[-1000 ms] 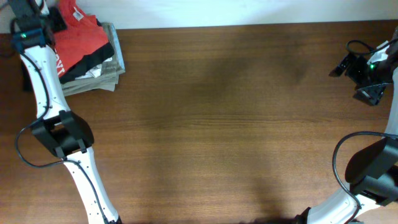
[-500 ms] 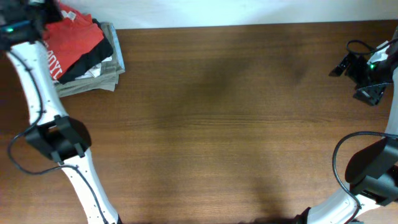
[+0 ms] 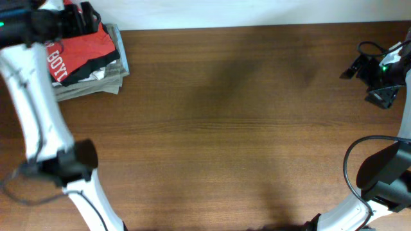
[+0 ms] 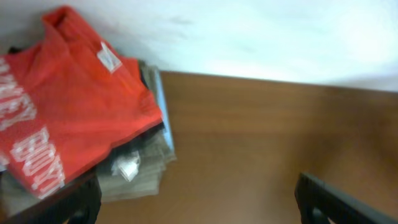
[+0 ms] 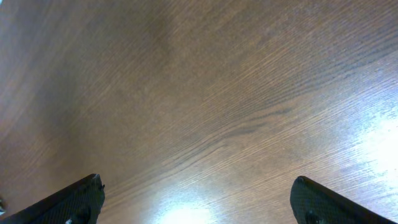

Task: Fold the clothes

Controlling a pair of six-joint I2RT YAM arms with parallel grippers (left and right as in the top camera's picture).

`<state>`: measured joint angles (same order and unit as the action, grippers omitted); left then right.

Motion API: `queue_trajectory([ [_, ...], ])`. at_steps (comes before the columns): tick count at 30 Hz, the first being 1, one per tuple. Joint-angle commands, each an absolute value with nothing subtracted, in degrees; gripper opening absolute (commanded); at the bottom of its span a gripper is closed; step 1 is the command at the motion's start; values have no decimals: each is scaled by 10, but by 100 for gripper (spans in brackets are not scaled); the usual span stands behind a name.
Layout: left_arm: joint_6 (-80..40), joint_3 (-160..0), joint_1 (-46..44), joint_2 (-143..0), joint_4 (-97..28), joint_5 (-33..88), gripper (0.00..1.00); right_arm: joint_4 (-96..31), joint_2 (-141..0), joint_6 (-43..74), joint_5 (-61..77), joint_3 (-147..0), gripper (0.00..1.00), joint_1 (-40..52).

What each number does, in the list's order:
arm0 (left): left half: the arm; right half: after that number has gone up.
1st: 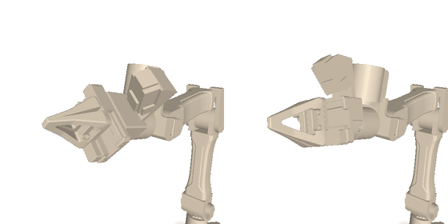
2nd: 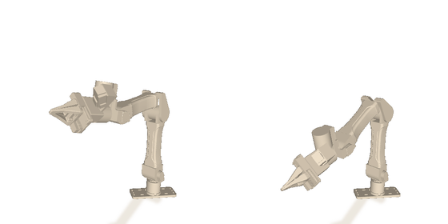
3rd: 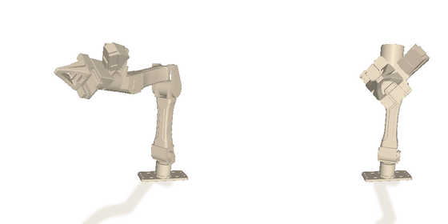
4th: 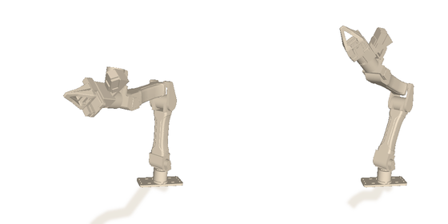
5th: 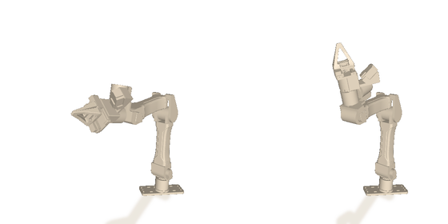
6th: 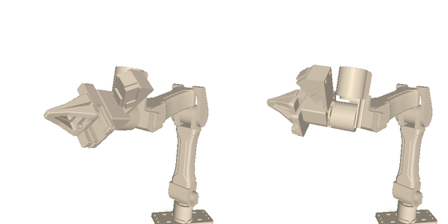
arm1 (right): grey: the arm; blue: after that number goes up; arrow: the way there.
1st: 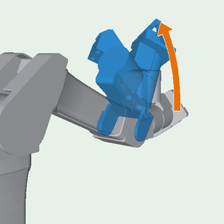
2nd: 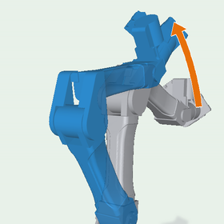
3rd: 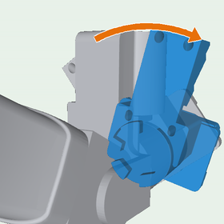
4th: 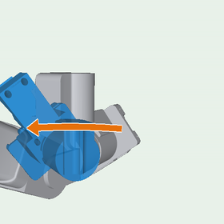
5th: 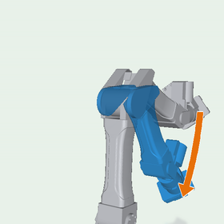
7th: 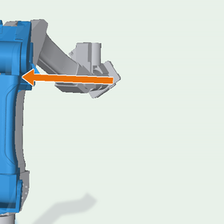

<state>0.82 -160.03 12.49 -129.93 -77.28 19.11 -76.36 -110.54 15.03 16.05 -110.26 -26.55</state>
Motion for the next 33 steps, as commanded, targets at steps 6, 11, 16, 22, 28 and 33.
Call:
queue_trajectory([
  [6, 7, -1603, 126, -1081, -967, 257, 99, -763, -1103, 150, 158, -1108, 99, -265],
  [11, 6, -1603, 123, -1081, -967, 316, 99, -763, -1103, 150, 158, -1108, 99, -265],
  [16, 8, -1172, 41, -816, -857, 151, 99, -763, -1103, 150, 158, -1108, 99, -265],
  [22, 53, -454, 41, -305, -345, 150, 99, -763, -1103, 150, 158, -1108, 99, -265],
  [28, 53, -134, 40, -103, -13, 152, 99, -763, -1103, 150, 158, -1108, 99, -265],
  [33, 53, -5, 40, -1, 60, 77, 99, -763, -1103, 150, 158, -1108, 99, -265],
])
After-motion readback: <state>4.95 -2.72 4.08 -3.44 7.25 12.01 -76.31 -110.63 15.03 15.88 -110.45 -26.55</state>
